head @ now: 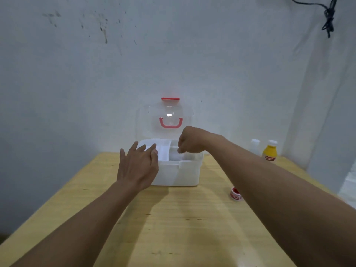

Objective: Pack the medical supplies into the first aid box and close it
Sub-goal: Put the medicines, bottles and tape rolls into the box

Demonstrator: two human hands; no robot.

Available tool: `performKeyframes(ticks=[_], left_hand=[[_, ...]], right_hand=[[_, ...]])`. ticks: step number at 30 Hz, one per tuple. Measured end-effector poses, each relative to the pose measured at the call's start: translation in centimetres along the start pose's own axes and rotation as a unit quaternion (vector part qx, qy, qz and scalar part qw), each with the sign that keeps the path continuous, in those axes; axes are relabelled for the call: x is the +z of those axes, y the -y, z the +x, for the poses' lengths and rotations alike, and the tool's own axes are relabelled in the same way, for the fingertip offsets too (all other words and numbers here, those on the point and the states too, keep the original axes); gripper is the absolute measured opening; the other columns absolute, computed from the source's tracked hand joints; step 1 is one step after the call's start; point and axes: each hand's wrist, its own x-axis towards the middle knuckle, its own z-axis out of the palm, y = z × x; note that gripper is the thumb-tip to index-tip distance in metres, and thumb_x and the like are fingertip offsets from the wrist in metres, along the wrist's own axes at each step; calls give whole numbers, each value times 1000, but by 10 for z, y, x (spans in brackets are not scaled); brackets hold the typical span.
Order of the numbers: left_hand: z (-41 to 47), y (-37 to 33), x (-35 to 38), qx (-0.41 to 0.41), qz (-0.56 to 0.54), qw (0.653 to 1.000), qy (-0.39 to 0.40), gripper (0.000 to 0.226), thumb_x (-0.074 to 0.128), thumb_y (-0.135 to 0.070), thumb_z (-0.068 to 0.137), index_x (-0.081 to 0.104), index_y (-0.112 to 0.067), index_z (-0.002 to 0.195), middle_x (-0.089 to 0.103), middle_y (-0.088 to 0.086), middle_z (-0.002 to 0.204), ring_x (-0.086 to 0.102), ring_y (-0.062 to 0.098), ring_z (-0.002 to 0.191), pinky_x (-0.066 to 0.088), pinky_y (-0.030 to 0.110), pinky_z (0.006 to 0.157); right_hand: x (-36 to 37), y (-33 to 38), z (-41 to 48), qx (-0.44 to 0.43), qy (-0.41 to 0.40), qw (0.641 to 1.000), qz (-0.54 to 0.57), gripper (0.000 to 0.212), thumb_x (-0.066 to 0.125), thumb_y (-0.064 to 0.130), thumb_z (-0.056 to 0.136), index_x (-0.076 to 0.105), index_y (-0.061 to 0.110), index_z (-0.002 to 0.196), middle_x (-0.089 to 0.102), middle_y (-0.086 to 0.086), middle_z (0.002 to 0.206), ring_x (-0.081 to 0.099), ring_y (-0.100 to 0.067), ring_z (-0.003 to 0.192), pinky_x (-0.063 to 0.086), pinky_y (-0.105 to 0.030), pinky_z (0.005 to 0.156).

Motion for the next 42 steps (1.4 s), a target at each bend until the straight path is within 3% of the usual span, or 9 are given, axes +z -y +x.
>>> performKeyframes(ticks=[4,9,14,17,21,32,35,38,42], left_hand=[[1,1,2,0,2,1000,-4,54,15,-39,100,42,-31,146,41,3,152,14,22,149,7,55,118],[0,-1,2,-7,-5,1000,1,54,16,-39,99,49,-31,141,40,2,154,13,20,149,7,55,119],[-2,-2,-1,-6,-18,1000,1,53,17,-38,100,49,-31,141,38,2,154,12,20,149,5,53,119],[-1,-1,-1,-7,-22,1000,-5,52,19,-38,100,50,-31,141,40,2,153,14,20,149,5,53,119],[0,-1,1,-10,-23,1000,-6,51,20,-38,100,51,-31,140,41,1,153,15,20,149,6,53,119],[0,-1,1,-11,-15,1000,-8,52,18,-39,100,47,-31,143,43,1,152,17,21,148,9,52,119],[2,0,1,-7,-15,1000,-6,52,18,-38,100,48,-31,142,42,1,152,17,21,148,8,50,120],[3,1,2,1,-20,1000,-6,52,19,-37,100,49,-29,141,42,3,152,17,22,148,8,49,120],[3,5,0,12,-28,1000,5,55,18,-37,98,48,-27,143,40,6,153,15,25,149,7,48,120]], right_hand=[[-1,7,-5,48,-9,999,9,17,41,3,90,41,7,73,48,-9,69,53,-25,61,43,-28,53],[0,19,-12,68,41,997,26,14,34,6,99,46,7,107,47,-7,82,56,-25,73,48,-31,67],[12,21,5,96,12,980,173,13,38,5,96,50,1,92,53,-17,88,67,-38,87,57,-35,81],[8,23,0,104,5,981,163,23,34,7,98,51,2,84,53,-13,86,60,-29,86,48,-32,83],[7,21,-6,117,31,976,180,41,22,9,104,44,-5,135,52,-20,128,51,-32,124,40,-35,102],[26,20,19,154,38,896,415,40,27,28,99,42,5,127,54,-27,124,61,-38,112,51,-44,99],[24,17,19,162,45,902,397,56,23,38,101,29,8,148,56,-27,115,64,-37,101,53,-41,93],[22,18,20,166,27,927,335,66,17,47,101,19,9,155,50,-26,138,68,-33,90,56,-36,76],[23,27,18,155,33,924,349,65,15,47,104,19,8,155,43,-26,146,57,-37,120,50,-39,90]])
